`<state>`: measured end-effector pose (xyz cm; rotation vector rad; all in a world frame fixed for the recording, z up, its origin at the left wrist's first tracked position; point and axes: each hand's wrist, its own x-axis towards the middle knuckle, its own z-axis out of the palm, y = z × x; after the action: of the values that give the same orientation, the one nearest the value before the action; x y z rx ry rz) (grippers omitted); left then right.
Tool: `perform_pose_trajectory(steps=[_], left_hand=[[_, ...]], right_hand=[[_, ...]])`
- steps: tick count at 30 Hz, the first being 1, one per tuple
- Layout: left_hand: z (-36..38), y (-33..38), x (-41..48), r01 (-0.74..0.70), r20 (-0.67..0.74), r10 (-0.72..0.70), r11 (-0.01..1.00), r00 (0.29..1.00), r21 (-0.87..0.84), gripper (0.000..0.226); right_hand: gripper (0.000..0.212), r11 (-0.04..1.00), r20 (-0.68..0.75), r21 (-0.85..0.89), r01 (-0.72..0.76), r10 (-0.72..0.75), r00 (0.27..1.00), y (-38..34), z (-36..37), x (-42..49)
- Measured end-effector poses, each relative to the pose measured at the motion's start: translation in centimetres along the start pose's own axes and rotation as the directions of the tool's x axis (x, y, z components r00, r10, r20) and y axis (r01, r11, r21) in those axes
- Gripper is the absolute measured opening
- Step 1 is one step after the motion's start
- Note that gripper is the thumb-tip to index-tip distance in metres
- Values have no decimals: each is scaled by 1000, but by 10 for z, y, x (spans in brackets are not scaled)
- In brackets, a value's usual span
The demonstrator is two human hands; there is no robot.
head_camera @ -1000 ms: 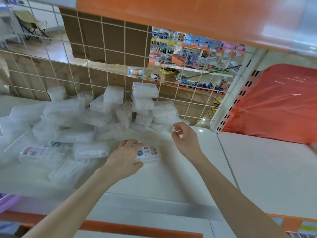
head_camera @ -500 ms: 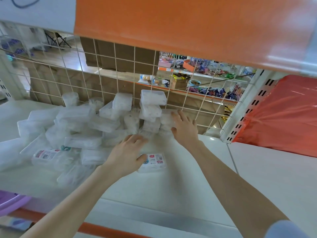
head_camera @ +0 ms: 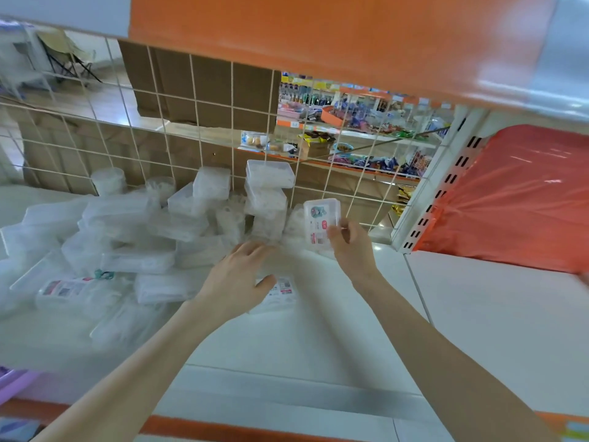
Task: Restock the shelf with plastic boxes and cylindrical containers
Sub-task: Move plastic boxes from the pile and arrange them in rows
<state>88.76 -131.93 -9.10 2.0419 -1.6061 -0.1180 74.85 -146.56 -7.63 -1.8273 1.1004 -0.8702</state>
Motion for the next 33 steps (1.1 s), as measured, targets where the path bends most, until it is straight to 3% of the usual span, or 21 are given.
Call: perform_pose_trajectory(steps=[3, 6, 12, 16, 20, 21, 23, 25, 27, 30, 33], left_hand=[[3, 7, -2, -3, -27, 1, 997, 1000, -73, 48], [7, 15, -3, -5, -40, 0, 990, 999, -140, 53], [8, 16, -7, -31, -49, 23, 984, 999, -173, 77], [3, 10, -12, -68, 47, 78, 980, 996, -187, 84], [0, 3, -16, -68, 152, 87, 990, 985, -127, 81], [1, 2, -18, -57, 149, 73, 992, 986, -110, 81], [3, 0, -23, -25, 113, 36, 994, 993, -103, 78], [7, 0, -27, -9, 79, 18, 994, 997, -111, 76], [14, 1, -29, -14, 81, 24, 993, 996, -121, 76], [25, 1, -30, -13, 112, 25, 994, 993, -106, 78], [35, -5, -30, 51, 131, -49, 999, 990, -8, 76]], right_hand=[[10, 938, 99, 256, -236, 217, 971, -2, -1, -16], [11, 844, 239, 400, -357, 280, 930, -3, -4, -33], [23, 901, 306, 269, -342, 257, 917, -2, -8, -49], [27, 938, 444, 182, -294, 188, 876, -6, -11, -56], [20, 979, 473, 63, -195, 142, 869, -7, -7, -61], [18, 991, 480, 22, -136, 108, 870, -7, -6, -63], [42, 992, 526, -113, 60, 9, 850, -5, -7, -68], [70, 915, 592, -264, 305, -96, 800, 0, -7, -72], [76, 833, 598, -341, 436, -166, 784, 7, -5, -77], [66, 790, 517, -431, 435, -179, 837, 20, -9, -83], [59, 822, 377, -484, 299, -112, 919, 36, -22, -91]])
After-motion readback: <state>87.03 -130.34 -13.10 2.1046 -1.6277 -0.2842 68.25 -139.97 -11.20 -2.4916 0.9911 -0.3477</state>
